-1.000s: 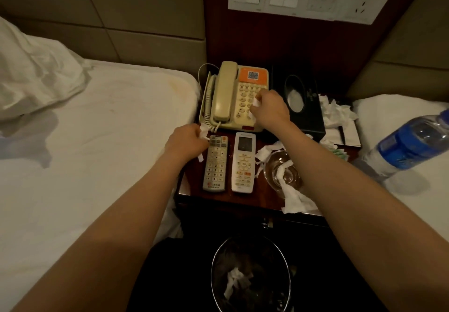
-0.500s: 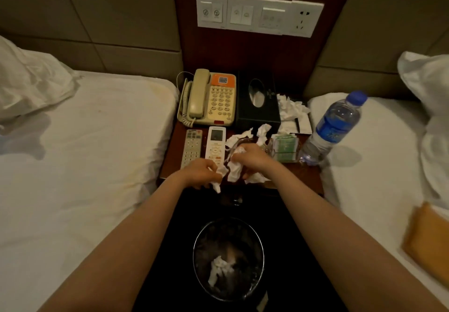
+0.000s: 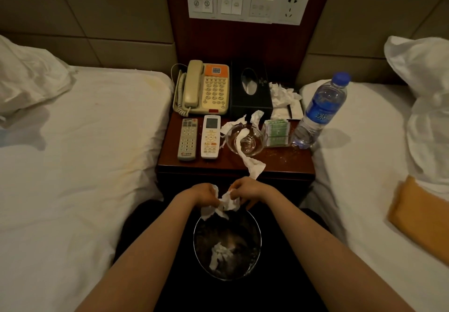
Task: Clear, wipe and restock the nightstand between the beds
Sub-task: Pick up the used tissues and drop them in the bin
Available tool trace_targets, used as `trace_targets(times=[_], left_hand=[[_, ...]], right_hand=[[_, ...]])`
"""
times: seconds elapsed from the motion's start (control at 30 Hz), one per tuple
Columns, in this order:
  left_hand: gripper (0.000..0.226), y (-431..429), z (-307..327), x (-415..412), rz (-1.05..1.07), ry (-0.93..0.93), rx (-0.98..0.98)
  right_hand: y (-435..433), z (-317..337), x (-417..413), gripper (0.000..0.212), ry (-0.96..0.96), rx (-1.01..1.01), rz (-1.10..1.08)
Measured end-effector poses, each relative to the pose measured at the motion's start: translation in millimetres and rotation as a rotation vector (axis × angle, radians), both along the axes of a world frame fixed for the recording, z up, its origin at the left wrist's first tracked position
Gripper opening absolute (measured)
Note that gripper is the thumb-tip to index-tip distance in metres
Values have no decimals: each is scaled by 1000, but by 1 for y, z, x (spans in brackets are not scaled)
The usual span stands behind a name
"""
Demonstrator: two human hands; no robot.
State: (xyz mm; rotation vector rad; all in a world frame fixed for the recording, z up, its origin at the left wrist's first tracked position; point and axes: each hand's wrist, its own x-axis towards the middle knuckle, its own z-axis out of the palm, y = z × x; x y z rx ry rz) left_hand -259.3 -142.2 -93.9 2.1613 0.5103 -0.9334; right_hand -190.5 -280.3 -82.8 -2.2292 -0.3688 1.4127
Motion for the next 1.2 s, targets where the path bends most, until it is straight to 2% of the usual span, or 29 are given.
trace_targets(times=[0.1, 0.27, 0.33, 0.4, 0.47, 0.53, 0.6, 0.63, 0.77, 0.83, 0.9, 0.97, 1.07, 1.2], left_hand=[[34, 6, -2, 4, 90, -107, 51], [16, 15, 8, 25, 187, -317, 80], [13, 15, 19, 35, 187, -392, 56], [15, 15, 29, 47, 187, -451, 80], [19, 14, 38, 60, 200, -506, 107], [20, 11, 46, 70, 211, -560, 122], [25, 9, 51, 82, 217, -600, 126], [30, 8, 51, 90, 237, -613, 108], [47, 3, 46, 119, 519, -550, -160], [53, -1, 41, 131, 528, -495, -203], [56, -4, 36, 142, 506, -455, -194], [57, -6, 32, 151, 488, -418, -180], [60, -9, 34, 159, 503, -374, -148], [56, -7, 36, 166, 575, -382, -238]], right_hand=[[-2, 4, 4, 30, -45, -11, 37], [-1, 31, 17, 26, 54, 250, -130], [3, 45, 26, 16, 23, 354, -202], [9, 52, 35, 9, -109, 415, -286], [13, 48, 45, 4, -406, 353, -297], [13, 39, 51, 33, -650, 200, -191], [13, 31, 51, 56, -657, 100, -104], [13, 27, 50, 58, -638, 82, -82], [4, 19, 52, 30, -703, 144, -166], [-5, 24, 56, 22, -647, 222, -250], [-20, 29, 58, 13, -490, 300, -349], [-32, 26, 59, 17, -326, 318, -385], [-46, 13, 53, 30, -204, 192, -222], [-48, -1, 45, 29, -123, 112, -115]])
